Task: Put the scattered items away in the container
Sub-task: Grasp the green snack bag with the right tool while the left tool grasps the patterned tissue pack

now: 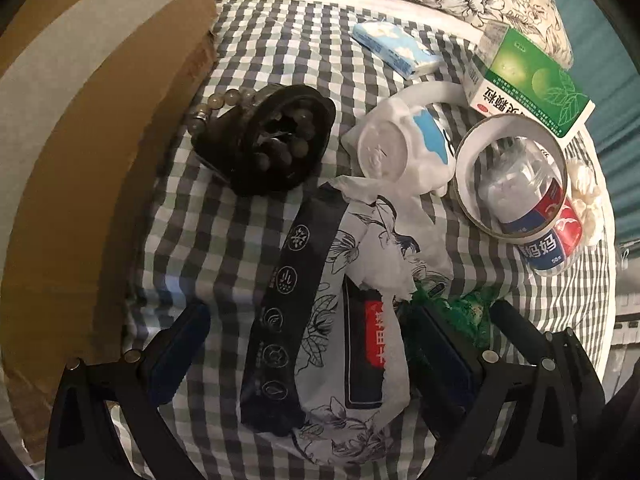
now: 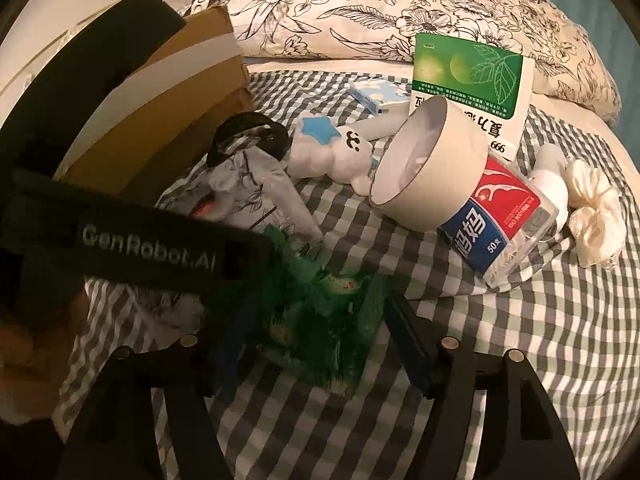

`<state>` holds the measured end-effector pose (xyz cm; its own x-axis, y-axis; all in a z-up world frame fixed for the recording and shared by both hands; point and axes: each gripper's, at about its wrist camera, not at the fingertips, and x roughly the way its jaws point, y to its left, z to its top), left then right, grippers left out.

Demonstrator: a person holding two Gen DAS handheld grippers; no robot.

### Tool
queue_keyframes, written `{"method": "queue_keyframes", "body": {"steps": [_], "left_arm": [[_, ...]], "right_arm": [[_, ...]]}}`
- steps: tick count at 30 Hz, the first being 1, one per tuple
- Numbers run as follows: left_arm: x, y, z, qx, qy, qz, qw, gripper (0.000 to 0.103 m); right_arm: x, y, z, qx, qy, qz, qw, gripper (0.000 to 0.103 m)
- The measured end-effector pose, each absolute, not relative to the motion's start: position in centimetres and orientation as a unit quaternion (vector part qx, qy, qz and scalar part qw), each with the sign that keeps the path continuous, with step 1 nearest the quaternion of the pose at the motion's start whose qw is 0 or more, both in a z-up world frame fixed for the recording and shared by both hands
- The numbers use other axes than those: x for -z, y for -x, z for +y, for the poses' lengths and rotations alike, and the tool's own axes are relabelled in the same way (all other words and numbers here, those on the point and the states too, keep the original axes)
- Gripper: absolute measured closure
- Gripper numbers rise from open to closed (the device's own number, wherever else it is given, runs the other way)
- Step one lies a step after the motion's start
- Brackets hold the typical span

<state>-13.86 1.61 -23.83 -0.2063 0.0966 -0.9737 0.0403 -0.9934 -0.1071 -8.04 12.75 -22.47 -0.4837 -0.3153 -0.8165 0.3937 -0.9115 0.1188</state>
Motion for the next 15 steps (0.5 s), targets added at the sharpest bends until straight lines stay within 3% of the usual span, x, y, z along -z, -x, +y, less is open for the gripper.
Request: {"method": "queue_keyframes", "body": {"steps": [3,10,15], "left_arm": [[23.8,14.1,1.4,-0.775,0.629,-0.067,0.015,0.000],[23.4,14.7,2.0,-0.775,0.627,-0.073,0.011,0.000],[23.7,14.8,2.4,-0.771,0.633,-0.070,0.012,0.000]], "right_arm": [[22.9,8.2,12.4,0.856,-0.471,0.050,0.209,0.035],[22.8,7.7,12.7,0.851,-0.475,0.032,0.223,0.062],[22.6,7.1,13.5,0.845,-0.481,0.023,0.232,0.068]]}}
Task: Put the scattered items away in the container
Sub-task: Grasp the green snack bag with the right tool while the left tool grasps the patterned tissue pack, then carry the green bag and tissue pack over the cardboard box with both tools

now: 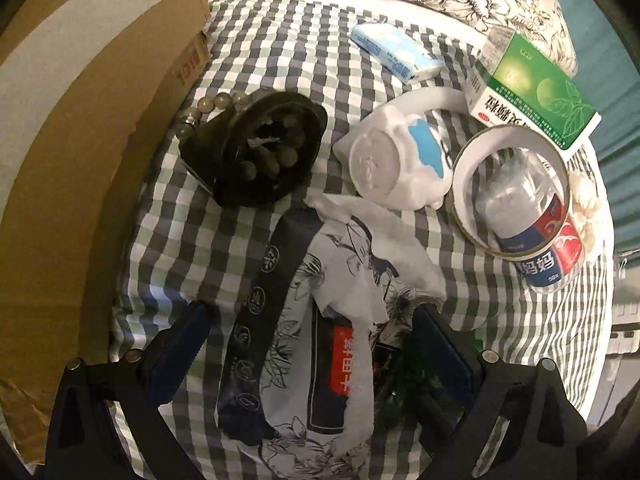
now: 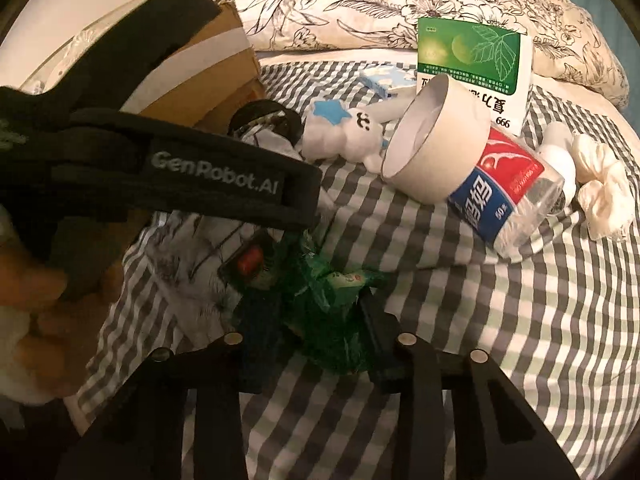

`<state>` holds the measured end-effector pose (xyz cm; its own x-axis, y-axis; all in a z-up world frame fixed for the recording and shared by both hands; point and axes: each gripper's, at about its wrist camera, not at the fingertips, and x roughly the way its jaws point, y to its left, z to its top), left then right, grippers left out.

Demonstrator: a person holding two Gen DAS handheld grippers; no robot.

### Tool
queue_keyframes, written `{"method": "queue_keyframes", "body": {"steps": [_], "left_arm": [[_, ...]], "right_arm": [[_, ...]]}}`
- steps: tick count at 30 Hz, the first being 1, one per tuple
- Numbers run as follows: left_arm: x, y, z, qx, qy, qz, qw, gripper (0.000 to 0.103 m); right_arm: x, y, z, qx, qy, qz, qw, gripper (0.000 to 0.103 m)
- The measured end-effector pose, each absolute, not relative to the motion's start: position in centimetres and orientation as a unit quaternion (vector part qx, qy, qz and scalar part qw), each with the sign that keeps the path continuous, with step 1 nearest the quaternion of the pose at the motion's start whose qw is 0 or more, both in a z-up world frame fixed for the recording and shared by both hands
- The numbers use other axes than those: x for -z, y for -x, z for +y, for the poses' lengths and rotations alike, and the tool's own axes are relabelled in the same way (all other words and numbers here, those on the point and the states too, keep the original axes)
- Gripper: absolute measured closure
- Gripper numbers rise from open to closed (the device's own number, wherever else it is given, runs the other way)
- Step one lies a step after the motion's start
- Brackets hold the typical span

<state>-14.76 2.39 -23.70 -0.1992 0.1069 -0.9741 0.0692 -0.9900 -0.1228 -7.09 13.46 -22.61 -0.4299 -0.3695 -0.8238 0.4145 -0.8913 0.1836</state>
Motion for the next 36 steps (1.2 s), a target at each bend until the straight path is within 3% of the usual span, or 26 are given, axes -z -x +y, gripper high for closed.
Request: {"method": "queue_keyframes", "body": {"steps": [7,13,15,18,36], "left_arm": [[23.8,14.6,2.3,-0.765,0.639,-0.074,0.016,0.004],[22.8,14.2,3.4,-0.770,0.634,-0.064,0.030,0.036],[22.3,14.0,3.7,-0.773,0.631,-0.062,0.036,0.052],[21.4,13.7,3.9,-0.778,0.624,-0.061,0.041,0.063],[12.1,5.9,2.3,-0.874,0.482,-0.026,0.052,0.066]], "right_arm": [[21.1,5.4,15.3,0.853,-0.474,0.033,0.215,0.069],[19.7,5.1,19.5,0.865,-0.472,0.001,0.172,0.069],[19.1,5.0,20.2,0.869,-0.468,-0.007,0.162,0.069],[18.2,4.7,21.1,0.874,-0.460,-0.017,0.153,0.069],[11.2,0.4,21.7,0.916,-0.378,-0.022,0.130,0.069]]}}
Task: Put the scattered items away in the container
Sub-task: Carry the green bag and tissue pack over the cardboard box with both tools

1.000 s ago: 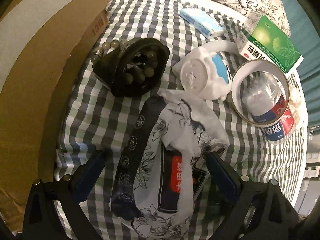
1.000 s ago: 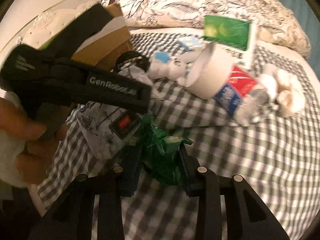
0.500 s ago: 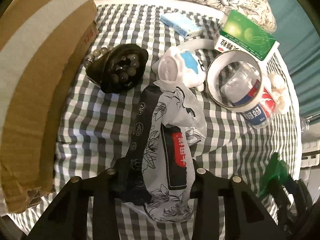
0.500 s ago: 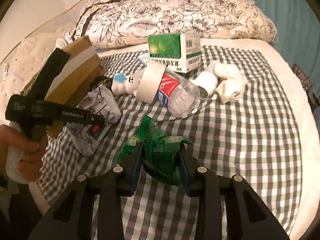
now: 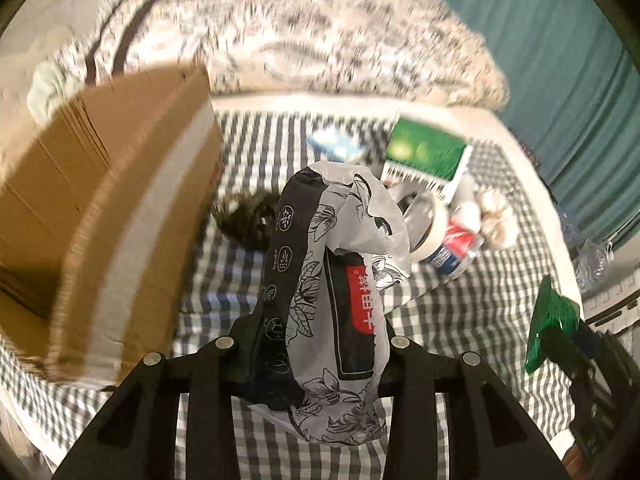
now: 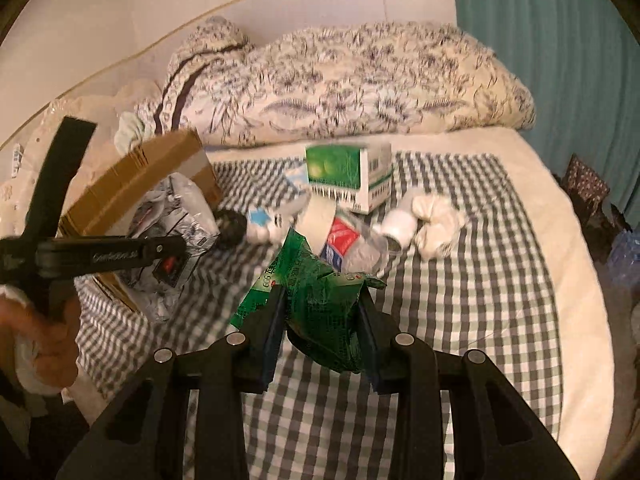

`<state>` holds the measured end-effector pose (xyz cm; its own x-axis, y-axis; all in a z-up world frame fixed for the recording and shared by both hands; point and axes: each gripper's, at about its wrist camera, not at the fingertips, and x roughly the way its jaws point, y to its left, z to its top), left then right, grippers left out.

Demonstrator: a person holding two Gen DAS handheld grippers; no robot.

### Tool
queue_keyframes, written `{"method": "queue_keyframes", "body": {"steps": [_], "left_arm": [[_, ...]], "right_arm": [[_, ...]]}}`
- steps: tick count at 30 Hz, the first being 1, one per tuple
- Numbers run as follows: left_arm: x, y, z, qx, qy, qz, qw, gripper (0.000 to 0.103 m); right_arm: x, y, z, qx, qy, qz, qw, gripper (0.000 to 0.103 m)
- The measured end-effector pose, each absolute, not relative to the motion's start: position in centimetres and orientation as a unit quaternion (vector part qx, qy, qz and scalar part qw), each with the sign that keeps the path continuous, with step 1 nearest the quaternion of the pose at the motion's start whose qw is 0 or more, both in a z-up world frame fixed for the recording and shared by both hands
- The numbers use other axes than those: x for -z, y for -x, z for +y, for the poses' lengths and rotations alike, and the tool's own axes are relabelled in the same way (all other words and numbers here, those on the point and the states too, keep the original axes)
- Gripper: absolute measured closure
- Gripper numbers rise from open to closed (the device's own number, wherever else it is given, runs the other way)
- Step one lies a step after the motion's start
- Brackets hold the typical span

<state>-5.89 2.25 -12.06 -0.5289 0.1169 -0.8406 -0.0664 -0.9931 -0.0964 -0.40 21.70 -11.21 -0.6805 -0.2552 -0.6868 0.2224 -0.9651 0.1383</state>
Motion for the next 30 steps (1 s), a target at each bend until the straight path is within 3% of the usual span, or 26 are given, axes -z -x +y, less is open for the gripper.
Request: {"method": "queue_keyframes", "body": {"steps": [15,30], "left_arm": [[3.9,0.8,-0.3,-0.939,0.339,-0.012,0.057,0.065],[1.3,-0.9,-6.3,-0.958,0.285,-0.018,0.002,0.065]], "right_arm": [[3.7,-1.7,19.7,0.952,-0.286,-0.020,0.110,0.069],[0.5,-2.2,13.8,0.956,-0.256,0.002,0.143,0.069]]}}
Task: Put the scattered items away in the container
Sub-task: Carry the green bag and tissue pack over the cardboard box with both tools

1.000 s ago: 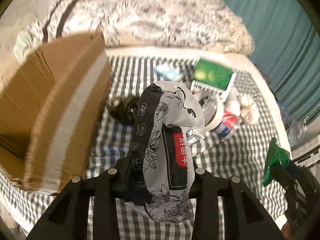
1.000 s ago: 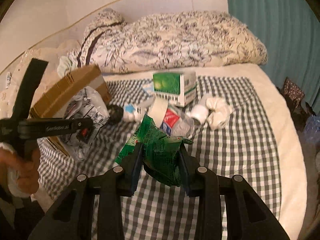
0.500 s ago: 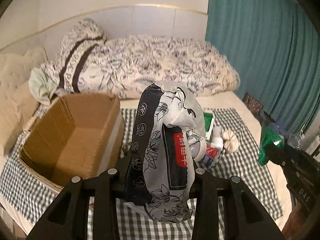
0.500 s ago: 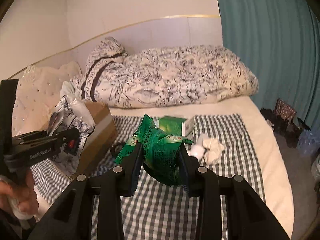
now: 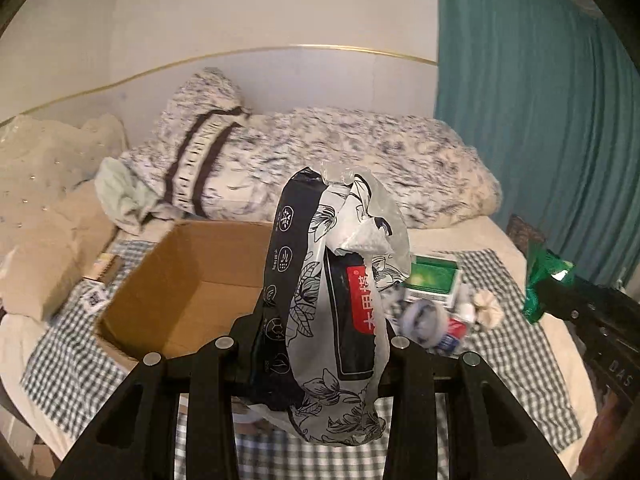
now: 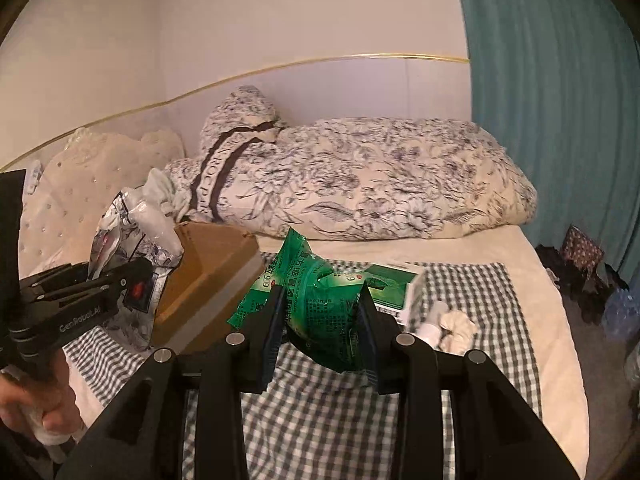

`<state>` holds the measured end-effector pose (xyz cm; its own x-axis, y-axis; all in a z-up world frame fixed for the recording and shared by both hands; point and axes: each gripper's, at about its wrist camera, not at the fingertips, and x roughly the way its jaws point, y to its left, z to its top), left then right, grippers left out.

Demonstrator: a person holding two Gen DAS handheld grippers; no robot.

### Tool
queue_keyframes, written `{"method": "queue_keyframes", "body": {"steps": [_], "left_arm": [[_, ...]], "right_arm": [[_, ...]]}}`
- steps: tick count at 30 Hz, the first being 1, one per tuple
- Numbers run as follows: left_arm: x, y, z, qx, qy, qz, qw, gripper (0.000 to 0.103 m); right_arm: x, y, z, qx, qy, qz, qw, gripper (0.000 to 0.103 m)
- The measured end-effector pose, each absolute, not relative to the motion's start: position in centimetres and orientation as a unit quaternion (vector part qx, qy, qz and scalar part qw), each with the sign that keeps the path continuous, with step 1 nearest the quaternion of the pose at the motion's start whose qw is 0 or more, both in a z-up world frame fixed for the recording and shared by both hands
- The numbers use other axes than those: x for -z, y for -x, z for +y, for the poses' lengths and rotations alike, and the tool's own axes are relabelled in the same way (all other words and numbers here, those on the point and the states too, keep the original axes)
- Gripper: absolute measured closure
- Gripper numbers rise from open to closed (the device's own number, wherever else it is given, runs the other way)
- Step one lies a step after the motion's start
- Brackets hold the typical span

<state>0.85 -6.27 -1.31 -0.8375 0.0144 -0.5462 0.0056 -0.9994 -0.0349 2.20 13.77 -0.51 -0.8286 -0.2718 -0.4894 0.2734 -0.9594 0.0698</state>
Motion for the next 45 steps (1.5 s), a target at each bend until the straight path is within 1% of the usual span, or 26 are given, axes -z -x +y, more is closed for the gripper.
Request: {"method": "queue_keyframes", "body": {"steps": [11,21,27,36,45], "left_arm": [[0.3,-1.8,-12.1,-0.962,0.263,-0.026,-0.063,0.065],[1.3,-1.3,-17.8,-0.957,0.263,-0.056,-0.113,0.065],[2.9,0.0,-19.0,-0.952,0.272,-0.039,-0.134,0.065],[5.5,2.5,-20.2,-0.944,0.298,-0.044,-0.132,0.065],[7.3,5.2,-21.0,-0.935,0.323,-0.060,-0.137,0.065]], "right_arm": [[-0.5,-1.3,8.2,0.952,-0.245,0.014,0.183,0.069],[-0.6,-0.2,2.9,0.945,-0.242,0.026,0.217,0.068],[0.0,1.0,0.3,0.941,-0.245,0.031,0.230,0.068],[1.9,4.5,-3.4,0.932,-0.262,0.027,0.249,0.068],[4.5,7.3,-7.7,0.919,-0.283,0.061,0.268,0.068]]}}
